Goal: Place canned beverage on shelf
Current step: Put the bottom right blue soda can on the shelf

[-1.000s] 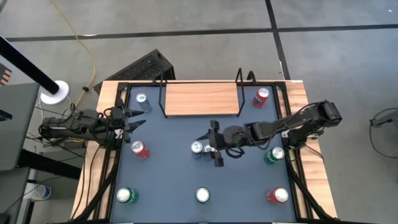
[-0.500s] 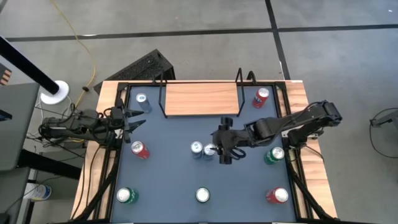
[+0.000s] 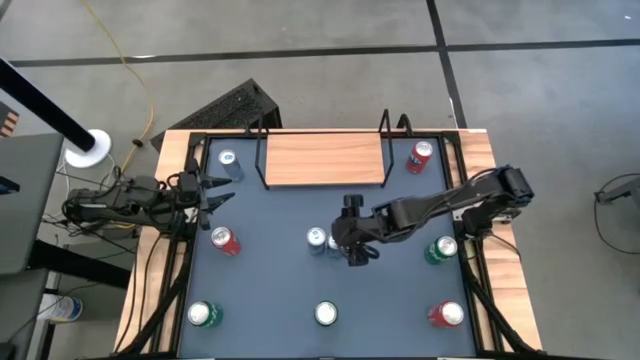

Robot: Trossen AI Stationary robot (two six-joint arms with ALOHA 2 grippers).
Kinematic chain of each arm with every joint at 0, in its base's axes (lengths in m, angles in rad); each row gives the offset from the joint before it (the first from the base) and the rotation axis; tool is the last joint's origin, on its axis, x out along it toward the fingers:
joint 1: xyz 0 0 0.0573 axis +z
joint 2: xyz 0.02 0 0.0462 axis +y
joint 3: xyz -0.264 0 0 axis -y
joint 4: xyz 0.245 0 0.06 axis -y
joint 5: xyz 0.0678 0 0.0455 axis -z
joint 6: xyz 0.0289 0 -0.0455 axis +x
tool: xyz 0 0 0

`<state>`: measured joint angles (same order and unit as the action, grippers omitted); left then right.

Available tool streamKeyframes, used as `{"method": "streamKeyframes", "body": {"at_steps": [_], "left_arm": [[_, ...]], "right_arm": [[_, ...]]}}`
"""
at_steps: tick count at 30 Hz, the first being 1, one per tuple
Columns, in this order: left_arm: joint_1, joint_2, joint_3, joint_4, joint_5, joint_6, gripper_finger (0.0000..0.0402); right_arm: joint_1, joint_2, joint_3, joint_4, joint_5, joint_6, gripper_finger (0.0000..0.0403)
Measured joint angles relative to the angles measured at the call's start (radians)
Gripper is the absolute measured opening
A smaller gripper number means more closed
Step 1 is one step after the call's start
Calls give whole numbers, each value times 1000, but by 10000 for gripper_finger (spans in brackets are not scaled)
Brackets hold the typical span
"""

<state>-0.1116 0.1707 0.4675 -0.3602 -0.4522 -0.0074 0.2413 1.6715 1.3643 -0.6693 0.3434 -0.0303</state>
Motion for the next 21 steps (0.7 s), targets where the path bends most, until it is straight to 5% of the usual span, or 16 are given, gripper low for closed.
{"method": "streamKeyframes", "body": {"at_steps": [9,21], "left_arm": [[0,2,0,-6,1,-3,171],[0,2,0,-8,0,-4,171]], "right_arm": [[-3,35,41,12,18,-25,261],[14,25,167,-76,36,148,261]]}}
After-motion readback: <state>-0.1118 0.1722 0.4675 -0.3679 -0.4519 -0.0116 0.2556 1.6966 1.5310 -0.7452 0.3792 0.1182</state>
